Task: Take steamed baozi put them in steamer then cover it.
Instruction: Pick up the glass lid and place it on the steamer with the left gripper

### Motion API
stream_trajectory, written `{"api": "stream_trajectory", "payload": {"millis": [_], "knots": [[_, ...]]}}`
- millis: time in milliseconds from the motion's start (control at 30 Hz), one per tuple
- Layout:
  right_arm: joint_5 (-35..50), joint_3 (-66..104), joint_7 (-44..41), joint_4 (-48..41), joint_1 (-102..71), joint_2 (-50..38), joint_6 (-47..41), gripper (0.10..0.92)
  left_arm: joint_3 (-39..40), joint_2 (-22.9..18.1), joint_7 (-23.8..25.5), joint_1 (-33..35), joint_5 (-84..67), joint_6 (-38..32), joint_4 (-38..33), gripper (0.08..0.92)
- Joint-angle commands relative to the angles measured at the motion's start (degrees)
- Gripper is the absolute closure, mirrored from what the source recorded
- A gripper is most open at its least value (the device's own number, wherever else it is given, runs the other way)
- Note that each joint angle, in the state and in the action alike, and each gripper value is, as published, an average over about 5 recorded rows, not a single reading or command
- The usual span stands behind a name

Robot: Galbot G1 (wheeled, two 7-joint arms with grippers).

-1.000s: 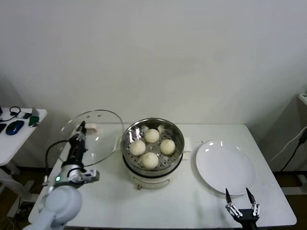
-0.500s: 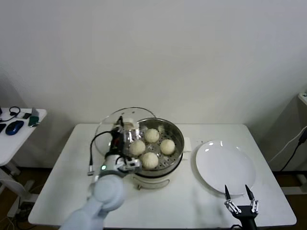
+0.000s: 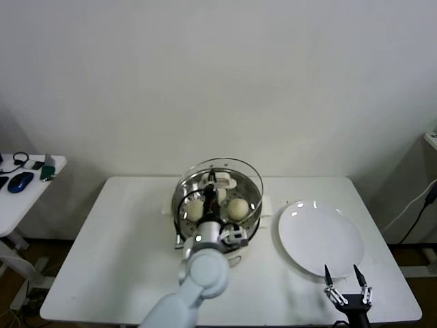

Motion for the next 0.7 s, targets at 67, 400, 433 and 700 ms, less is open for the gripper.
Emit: {"api": "stream_trajectory", "payload": {"millis": [67,400,433,700], "knots": [[1.2,0.1,0.1,-0.5,0.4,-0.8,0.2,0.203,0.4,-6.5,0.9,2.0,11.6,-0.6,4.4,0.854],[1.3,-0.2,0.1,-0.9,0.6,-1.1,0.4,0.203,-2.6,-6.0,0.3,6.0,14.8,-2.1,4.7,0.854],[1.3,-0.2,0.1,-0.9,0.5,-1.1,0.4,0.203,-2.8,-5.9,0.1,6.1,14.8,-2.1,4.9,0.854],[1.4,-0.4,-0.1,-1.0,0.2,-1.2,0.8,0.203,-3.7,-5.9,-1.0,6.0,14.1,-2.0,5.9,0.854]]}}
